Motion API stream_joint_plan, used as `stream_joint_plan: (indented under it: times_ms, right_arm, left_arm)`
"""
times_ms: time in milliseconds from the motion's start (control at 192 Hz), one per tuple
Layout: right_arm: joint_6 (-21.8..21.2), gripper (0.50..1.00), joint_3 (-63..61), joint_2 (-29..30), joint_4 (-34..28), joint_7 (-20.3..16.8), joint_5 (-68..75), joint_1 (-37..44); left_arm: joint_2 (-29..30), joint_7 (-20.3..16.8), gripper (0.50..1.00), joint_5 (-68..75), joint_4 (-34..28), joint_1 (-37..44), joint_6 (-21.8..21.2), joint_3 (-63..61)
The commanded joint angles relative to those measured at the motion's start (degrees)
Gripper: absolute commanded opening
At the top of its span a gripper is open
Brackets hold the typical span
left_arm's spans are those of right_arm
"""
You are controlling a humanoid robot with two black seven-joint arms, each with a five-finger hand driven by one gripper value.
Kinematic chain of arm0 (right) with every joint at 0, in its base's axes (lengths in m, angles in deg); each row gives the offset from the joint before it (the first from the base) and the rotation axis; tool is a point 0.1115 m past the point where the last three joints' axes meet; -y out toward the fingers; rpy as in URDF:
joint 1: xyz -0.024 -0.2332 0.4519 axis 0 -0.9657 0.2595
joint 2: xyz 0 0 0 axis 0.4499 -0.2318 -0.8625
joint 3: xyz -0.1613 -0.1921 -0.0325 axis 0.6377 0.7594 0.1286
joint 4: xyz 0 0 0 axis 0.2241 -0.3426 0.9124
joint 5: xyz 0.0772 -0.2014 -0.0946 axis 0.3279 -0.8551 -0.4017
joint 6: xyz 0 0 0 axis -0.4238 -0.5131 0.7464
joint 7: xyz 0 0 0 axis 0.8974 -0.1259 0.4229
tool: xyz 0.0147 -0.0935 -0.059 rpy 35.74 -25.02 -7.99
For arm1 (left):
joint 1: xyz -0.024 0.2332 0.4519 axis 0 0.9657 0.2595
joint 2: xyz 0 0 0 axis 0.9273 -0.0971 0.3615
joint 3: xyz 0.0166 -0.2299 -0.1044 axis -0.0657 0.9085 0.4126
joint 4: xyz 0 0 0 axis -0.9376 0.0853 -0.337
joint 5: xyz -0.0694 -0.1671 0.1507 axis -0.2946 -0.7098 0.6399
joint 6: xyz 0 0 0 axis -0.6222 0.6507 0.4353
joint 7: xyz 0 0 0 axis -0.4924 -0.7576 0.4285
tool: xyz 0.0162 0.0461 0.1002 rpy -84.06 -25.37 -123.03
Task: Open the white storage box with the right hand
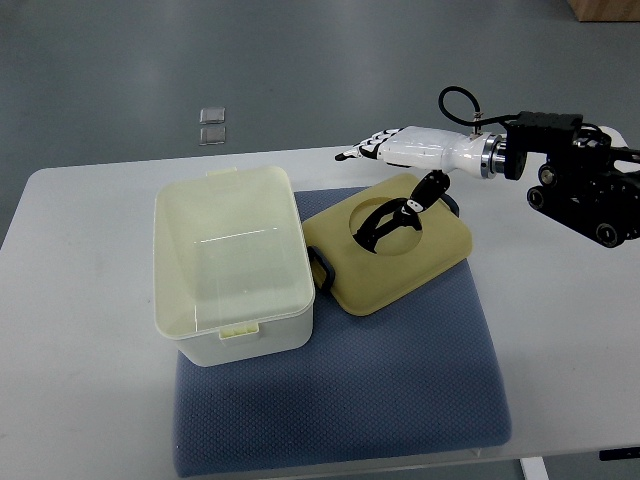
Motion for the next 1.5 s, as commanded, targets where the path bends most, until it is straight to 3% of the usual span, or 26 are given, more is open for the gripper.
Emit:
stream_joint_plan:
  times_ms: [0,235,459,688,850,949,1142,1497]
  right_arm:
    - [-0.6,0.930,0.1,-0.1,-0.1,0.0,0.1,0.2]
    - [-5.9,0.926,-1.5,-1.3,0.2,0.3,1.3,1.9]
    - [-19.8,0.926,-11.6,-2.2,2.8,-1.8,21.1,1.6]
    - [-20.5,0.928,-13.9,0.1,7.9,-13.4,58.1,-3.1]
    - [-20.3,0.930,-14.2,1.1,8.2,-29.4,98.7,-5.7]
    - [-20.2,0.930,-14.0,1.9,8.2,-34.5,114.3,-6.4]
    - [-17.4,0.930,-14.1,2.7,8.2,-35.4,119.2,-7.0]
    - [-19.2,0.932,-14.0,4.0,8.0,-34.7,117.6,-8.7]
  left_arm:
    - [0.0,0.0,1.000,-0.1,0.0,0.0,0.0,0.0]
    - [0.0,0.0,1.000,-0.1,0.0,0.0,0.0,0.0]
    - [0.0,0.0,1.000,0.0,0.0,0.0,0.0,0.0]
    - [0.0,0.0,1.000,-0.1,0.0,0.0,0.0,0.0]
    - [0.0,0.0,1.000,0.0,0.0,0.0,0.0,0.0]
    - [0.0,0.0,1.000,-0.1,0.0,0.0,0.0,0.0]
    - [0.0,0.0,1.000,-0.1,0.0,0.0,0.0,0.0]
    - [0.0,0.0,1.000,0.0,0.0,0.0,0.0,0.0]
